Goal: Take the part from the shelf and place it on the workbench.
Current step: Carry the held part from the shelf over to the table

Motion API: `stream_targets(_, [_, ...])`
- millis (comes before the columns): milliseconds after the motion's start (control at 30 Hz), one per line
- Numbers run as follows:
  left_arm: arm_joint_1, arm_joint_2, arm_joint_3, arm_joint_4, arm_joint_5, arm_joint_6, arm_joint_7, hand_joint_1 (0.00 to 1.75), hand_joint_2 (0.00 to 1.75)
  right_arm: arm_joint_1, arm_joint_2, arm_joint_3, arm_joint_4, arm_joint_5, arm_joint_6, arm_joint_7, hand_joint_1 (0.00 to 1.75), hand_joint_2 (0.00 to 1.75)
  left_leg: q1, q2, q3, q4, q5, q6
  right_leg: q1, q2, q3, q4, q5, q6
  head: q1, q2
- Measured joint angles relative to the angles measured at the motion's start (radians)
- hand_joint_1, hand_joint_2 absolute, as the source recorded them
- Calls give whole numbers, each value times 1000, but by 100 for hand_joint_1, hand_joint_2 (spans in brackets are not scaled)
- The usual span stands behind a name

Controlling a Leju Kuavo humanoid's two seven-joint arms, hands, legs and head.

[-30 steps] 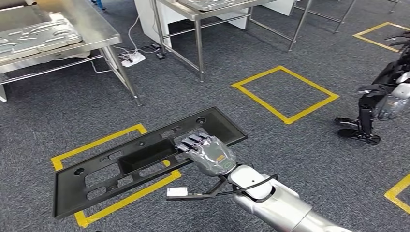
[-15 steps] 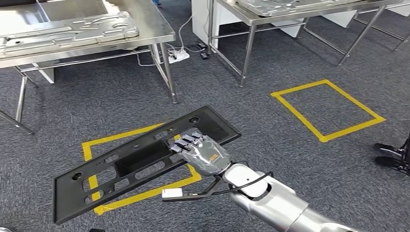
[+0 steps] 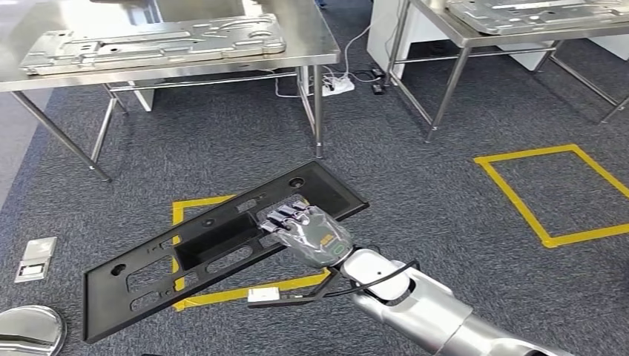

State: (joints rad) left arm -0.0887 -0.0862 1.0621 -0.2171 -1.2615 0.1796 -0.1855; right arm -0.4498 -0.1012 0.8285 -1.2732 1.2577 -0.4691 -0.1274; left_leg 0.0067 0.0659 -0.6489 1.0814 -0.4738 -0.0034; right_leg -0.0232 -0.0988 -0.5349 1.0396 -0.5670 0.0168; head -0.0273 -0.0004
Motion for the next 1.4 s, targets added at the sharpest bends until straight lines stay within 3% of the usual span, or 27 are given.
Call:
stream_targets(33, [-1,0,0,0,1,0,-1,0,175,-3,0,0,0,0,0,0,175,175,-6,11,5,-13,-5,8,3,-10,4,-2,-3,5,0,0])
stream_targets(100, [1,0,1,0,2,0,-1,0,175,-7,1,2,0,-3,2,0,175,175,-9,-1,5,-18,-9,23,5,-25,13,-9,-9,17,0,0])
stream_targets(133, [3,1,2,0,2,0,-1,0,175,-9,2,2,0,-8,4,-1,175,175,-8,-10,8,-22,-10,30,3,-15,17,-7,-15,22,0,0])
stream_targets(200, [2,1,3,0,2,0,0,0,175,-10,2,3,0,-23,8,-4,175,175,-3,-23,14,-28,-10,44,-1,38,-3,44,-50,26,1,0])
stream_targets(233, [0,1,3,0,2,0,0,0,175,-9,1,3,0,-30,10,-6,175,175,-3,-29,17,-29,-12,50,-1,67,-32,102,-79,25,2,0])
stream_targets(300, [-3,1,3,0,2,0,0,0,175,-1,-3,3,1,-39,13,-8,175,175,-6,-44,22,-29,-17,58,2,90,-108,231,-123,22,2,0])
stream_targets(333, [-3,0,3,0,2,-1,1,0,175,3,-5,3,2,-40,13,-9,175,175,-8,-51,26,-28,-20,60,4,93,-134,265,-121,21,2,0])
stream_targets(367, [-2,0,3,0,2,-1,2,0,175,6,-6,4,3,-41,13,-10,175,175,-9,-58,30,-28,-23,60,5,93,-142,260,-97,19,2,0])
stream_targets(400, [-2,0,3,0,2,-1,4,0,175,8,-7,4,3,-42,12,-10,175,175,-11,-63,36,-28,-26,60,6,94,-132,218,-57,15,2,0])
stream_targets(467, [-3,0,3,0,2,-1,6,0,175,8,-7,4,3,-43,10,-11,175,175,-14,-73,46,-27,-34,56,11,96,-86,88,24,5,2,0])
stream_targets(500, [-3,0,3,0,2,-1,7,0,175,8,-6,4,3,-44,9,-11,175,175,-16,-76,49,-26,-36,52,13,98,-67,41,43,0,1,0])
stream_targets(567, [-3,-1,3,0,2,-1,8,0,175,7,-5,3,3,-46,8,-11,175,175,-15,-79,49,-26,-39,44,17,100,-54,10,45,-5,1,0])
stream_targets(667, [-2,1,3,0,1,-1,8,0,175,7,-2,1,2,-58,8,-14,175,175,-14,-79,48,-17,-52,29,10,98,-47,-3,47,-15,0,0])
stream_targets(733, [-3,3,3,0,1,0,8,0,175,5,3,0,1,-67,9,-17,175,175,-8,-79,15,57,-95,14,2,95,-42,-8,47,-20,-1,0])
stream_targets(800, [-2,3,3,0,0,0,8,0,175,6,5,-1,1,-71,9,-19,175,175,2,-78,-50,181,-145,0,0,93,-41,-8,45,-21,-2,0])
stream_targets(833, [-1,4,4,0,0,0,8,0,175,7,5,-1,1,-71,9,-19,175,175,7,-77,-73,220,-151,-5,-1,92,-40,-8,43,-21,-2,0])
stream_targets(867, [0,4,4,0,-1,0,8,0,175,9,5,-1,1,-71,9,-19,175,175,11,-76,-80,226,-139,-9,-3,92,-38,-8,41,-19,-2,0])
stream_targets(900, [1,4,4,0,-1,0,8,0,175,10,6,-2,1,-71,8,-19,175,175,14,-75,-67,192,-109,-11,-5,92,-35,-8,38,-16,-2,0])
stream_targets(967, [0,4,4,0,-3,-1,8,0,175,10,7,-4,0,-70,5,-18,175,175,18,-72,-9,66,-40,-17,-8,92,-24,-7,30,-5,-2,0])
stream_targets(1033, [-2,4,4,0,-5,-2,8,0,175,10,10,-8,-1,-70,-1,-17,175,175,16,-70,30,-14,-19,-12,-6,93,-19,-6,23,9,-3,0])
stream_targets(1133, [-1,4,4,0,-7,-3,8,0,175,10,14,-13,-3,-71,-11,-14,175,175,11,-69,36,-24,-31,12,-7,93,-12,-12,18,26,-3,0])
stream_targets(1200, [-1,5,4,0,-7,-3,7,0,175,10,16,-16,-7,-70,-19,-10,175,175,12,-69,41,-28,-32,28,-9,93,-23,21,-7,32,-3,0])
stream_targets(1300, [-3,5,4,0,-7,-3,2,0,175,13,18,-24,-10,-74,-36,-3,175,175,6,-69,45,-29,-38,44,-5,94,-119,208,-89,29,-2,0])
stream_targets(1333, [-2,5,4,0,-7,-3,0,0,175,15,18,-27,-11,-83,-36,-6,175,175,3,-69,47,-29,-40,47,-3,94,-151,261,-100,27,-2,0])
stream_targets(1367, [-2,5,4,0,-8,-4,-2,0,175,18,18,-30,-11,-102,-31,-12,175,175,0,-70,51,-29,-43,50,0,94,-168,280,-91,24,-2,0])
stream_targets(1400, [-1,5,4,0,-8,-4,-3,0,175,19,18,-34,-13,-129,-21,-22,175,175,-3,-71,57,-29,-47,51,3,95,-165,258,-61,20,-2,0])
